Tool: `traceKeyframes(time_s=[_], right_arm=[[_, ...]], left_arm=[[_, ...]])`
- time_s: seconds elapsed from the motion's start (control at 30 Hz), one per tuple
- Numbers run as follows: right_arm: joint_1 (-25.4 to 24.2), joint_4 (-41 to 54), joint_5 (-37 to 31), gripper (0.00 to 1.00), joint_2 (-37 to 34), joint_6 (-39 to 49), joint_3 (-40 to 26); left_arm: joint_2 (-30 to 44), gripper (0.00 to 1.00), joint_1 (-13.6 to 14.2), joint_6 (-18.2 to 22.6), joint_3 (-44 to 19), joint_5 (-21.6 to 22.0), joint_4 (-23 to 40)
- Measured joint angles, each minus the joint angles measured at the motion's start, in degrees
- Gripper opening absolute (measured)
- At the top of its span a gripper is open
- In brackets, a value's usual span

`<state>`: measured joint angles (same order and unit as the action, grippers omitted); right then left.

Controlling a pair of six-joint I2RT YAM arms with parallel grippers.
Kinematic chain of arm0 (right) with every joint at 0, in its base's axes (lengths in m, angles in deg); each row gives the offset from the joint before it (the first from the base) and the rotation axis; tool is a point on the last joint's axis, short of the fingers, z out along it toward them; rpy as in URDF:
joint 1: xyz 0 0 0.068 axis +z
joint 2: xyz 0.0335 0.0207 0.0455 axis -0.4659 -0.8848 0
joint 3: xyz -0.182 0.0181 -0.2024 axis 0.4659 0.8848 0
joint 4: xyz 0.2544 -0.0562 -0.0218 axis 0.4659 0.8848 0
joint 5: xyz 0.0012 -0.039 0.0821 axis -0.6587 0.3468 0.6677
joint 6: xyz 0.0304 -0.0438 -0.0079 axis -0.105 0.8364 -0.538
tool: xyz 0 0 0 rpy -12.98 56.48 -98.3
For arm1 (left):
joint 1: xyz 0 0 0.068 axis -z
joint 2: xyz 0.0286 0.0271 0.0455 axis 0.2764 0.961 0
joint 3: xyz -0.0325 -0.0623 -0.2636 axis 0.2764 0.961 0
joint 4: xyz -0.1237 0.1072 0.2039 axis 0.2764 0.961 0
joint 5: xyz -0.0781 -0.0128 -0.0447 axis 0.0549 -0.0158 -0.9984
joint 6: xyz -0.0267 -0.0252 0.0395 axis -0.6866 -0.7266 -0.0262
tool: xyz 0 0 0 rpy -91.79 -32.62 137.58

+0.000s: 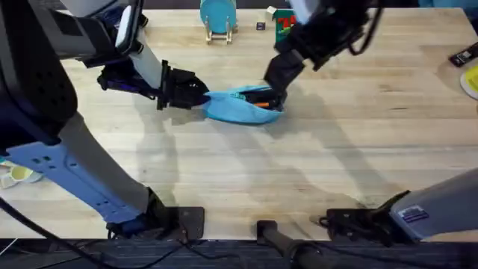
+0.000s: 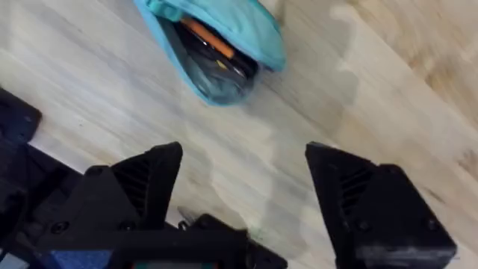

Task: Unzip the bag, pick up the pens from the table one at a time and place them inside, then zip the bag closed.

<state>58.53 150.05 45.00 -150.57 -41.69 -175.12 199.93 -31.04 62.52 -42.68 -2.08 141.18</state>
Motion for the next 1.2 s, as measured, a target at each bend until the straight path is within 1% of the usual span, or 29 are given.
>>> traceKeyframes(time_s=[0.13,0.23,0.33,0.53,0.63,0.77,0.8,0.87,1.03,1.13,1.2], right_arm=[[-3.0,3.5,0.0,0.996,2.2,-0.4,-0.1],[-5.0,2.7,0.0,0.996,3.6,-0.8,0.6],[-6.2,0.5,0.0,0.996,6.4,-1.4,3.7],[-8.2,-2.2,0.1,0.996,12.9,-2.5,12.5],[-9.1,-5.0,2.2,0.996,14.8,-3.2,15.1],[-9.3,-10.0,7.7,0.997,15.5,-3.9,16.9],[-9.3,-13.7,12.7,0.997,15.5,-4.2,18.7],[-9.3,-15.8,16.3,0.997,15.5,-4.5,20.1],[-9.3,-24.5,27.7,0.996,15.5,-6.1,23.3],[-9.3,-27.9,31.9,0.996,15.5,-7.8,24.7],[-9.3,-29.2,33.6,0.996,15.5,-9.2,25.8]], left_arm=[[0.0,0.043,0.0,0.0,0.0,0.0,0.0],[0.0,0.042,0.0,0.0,0.0,0.0,0.0],[0.0,0.042,0.0,0.0,0.0,0.0,0.0],[0.0,0.042,0.0,0.0,0.0,0.0,0.0],[0.0,0.042,0.0,0.0,0.0,0.0,0.0],[0.0,0.042,0.0,0.0,0.0,0.0,0.0],[0.0,0.042,0.0,0.0,0.0,0.0,0.0],[0.0,0.042,0.0,0.0,0.0,0.0,0.0],[0.0,0.042,0.0,0.0,0.0,0.0,0.0],[0.0,0.042,0.0,0.0,0.0,0.0,0.0],[0.0,0.042,0.0,0.0,0.0,0.0,0.0]])
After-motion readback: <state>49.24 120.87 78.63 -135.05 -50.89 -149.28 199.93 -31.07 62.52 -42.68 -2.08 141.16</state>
